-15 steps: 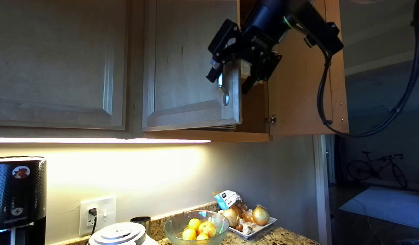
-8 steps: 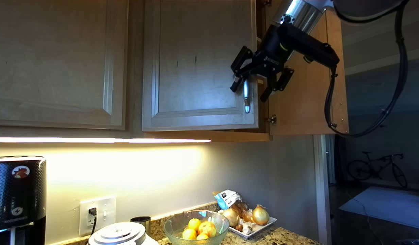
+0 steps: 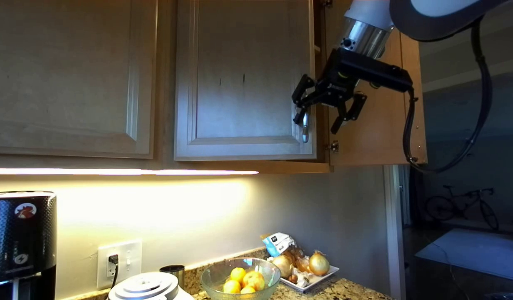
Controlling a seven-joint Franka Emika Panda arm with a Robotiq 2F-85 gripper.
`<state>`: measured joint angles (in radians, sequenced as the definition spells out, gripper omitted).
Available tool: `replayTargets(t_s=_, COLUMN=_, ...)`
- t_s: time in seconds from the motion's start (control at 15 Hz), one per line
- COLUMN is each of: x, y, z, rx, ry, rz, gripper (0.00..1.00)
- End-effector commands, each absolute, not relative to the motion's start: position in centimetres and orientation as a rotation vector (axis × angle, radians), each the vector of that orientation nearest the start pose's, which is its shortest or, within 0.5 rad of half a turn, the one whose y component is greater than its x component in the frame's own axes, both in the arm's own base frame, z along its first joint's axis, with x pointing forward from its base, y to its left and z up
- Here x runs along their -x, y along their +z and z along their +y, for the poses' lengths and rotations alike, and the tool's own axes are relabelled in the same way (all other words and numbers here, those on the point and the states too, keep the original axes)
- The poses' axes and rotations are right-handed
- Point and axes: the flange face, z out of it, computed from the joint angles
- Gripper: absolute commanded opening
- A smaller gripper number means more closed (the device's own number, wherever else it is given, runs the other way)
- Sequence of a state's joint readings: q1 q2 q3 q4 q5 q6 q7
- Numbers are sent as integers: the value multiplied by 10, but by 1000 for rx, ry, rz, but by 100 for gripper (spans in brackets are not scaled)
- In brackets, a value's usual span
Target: Close the doors of the cupboard
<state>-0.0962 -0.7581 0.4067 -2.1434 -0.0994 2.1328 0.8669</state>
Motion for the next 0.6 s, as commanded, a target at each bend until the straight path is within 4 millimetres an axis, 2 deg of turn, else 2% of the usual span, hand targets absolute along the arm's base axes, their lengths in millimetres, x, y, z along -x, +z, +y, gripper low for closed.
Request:
replayTargets(t_s=0.0, x=-315, y=710, z=173, rx=2872, ry=-1053, rz=758, gripper=100)
replayTargets(t_s=0.13, x=-305, y=698, z=183, rx=2920, ry=-906, rz=633, gripper=100)
replayTargets(t_s=0.4, x=-286, y=683, z=223, rx=2930, ry=-731, rz=340, gripper=100)
replayTargets(t_s=0.53, x=-288, y=681, z=240, rx=2915, ry=-756, rz=277, gripper=100)
